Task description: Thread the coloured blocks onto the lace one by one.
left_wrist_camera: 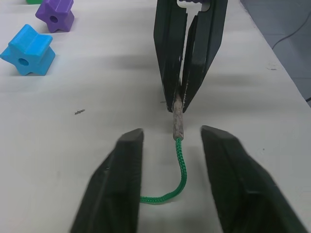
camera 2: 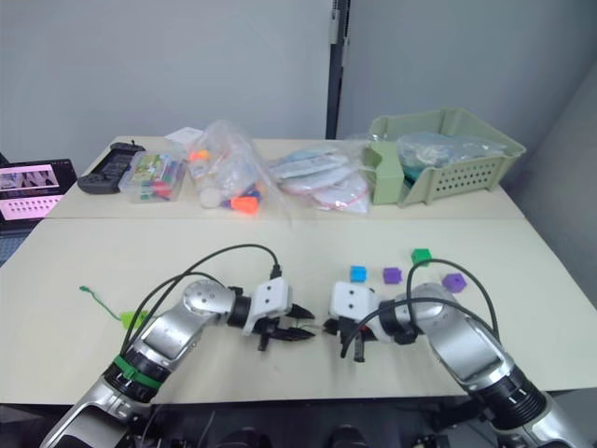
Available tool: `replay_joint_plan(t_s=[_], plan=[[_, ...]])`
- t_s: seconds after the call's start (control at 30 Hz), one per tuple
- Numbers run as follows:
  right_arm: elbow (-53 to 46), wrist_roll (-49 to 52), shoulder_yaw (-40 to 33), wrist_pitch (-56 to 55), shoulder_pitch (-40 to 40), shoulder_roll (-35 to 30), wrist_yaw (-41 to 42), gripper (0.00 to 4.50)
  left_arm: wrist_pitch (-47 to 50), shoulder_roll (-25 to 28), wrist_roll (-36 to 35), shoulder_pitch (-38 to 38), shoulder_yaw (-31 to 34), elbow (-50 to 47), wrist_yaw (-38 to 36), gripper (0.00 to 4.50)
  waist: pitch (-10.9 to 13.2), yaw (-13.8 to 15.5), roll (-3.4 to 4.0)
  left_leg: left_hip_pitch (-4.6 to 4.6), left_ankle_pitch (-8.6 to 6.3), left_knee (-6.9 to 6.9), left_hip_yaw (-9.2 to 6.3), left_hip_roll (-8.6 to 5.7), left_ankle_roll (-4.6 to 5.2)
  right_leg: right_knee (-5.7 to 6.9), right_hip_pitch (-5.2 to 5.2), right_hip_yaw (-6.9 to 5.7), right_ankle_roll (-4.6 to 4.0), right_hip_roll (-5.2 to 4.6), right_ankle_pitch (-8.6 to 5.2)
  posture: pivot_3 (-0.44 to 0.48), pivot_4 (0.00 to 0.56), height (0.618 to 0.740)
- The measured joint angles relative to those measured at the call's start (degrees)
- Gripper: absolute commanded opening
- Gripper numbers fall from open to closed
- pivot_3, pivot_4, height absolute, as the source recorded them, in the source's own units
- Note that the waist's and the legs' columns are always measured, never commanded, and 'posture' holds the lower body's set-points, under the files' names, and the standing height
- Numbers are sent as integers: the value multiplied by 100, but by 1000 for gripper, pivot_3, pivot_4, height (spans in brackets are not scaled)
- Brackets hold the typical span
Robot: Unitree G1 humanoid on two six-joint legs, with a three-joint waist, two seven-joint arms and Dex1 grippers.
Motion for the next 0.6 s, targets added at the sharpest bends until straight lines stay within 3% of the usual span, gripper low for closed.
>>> replay_joint_plan(t_s=[0.07, 0.1, 0.57, 0.6], plan=[[0, 0, 0, 1, 0, 0, 0, 0, 7, -7, 1, 0, -2, -1, -2, 93, 0, 1, 0, 0, 0, 0, 0, 0, 0, 0, 0, 0, 0, 0, 0, 0, 150, 740], [0, -6, 0, 2, 0, 0, -7, 0, 12, -13, 1, 0, -5, -2, -12, 17, 0, 2, 0, 0, 0, 0, 0, -1, 0, 0, 0, 0, 0, -1, 0, 0, 150, 740], [-5, -4, 6, 33, 0, -11, 40, 0, 123, -39, -5, 0, -4, -28, -37, 17, 0, 1, 0, 0, 0, 0, -2, -1, 0, 0, 1, -1, 0, -1, 0, 0, 150, 740], [-21, 13, 0, 84, 1, -11, 38, 536, 124, -40, -5, 0, -4, -28, -41, 0, 0, 1, 0, 0, 0, 0, -2, -1, 0, 0, 1, -1, 0, -1, 0, 0, 150, 740]])
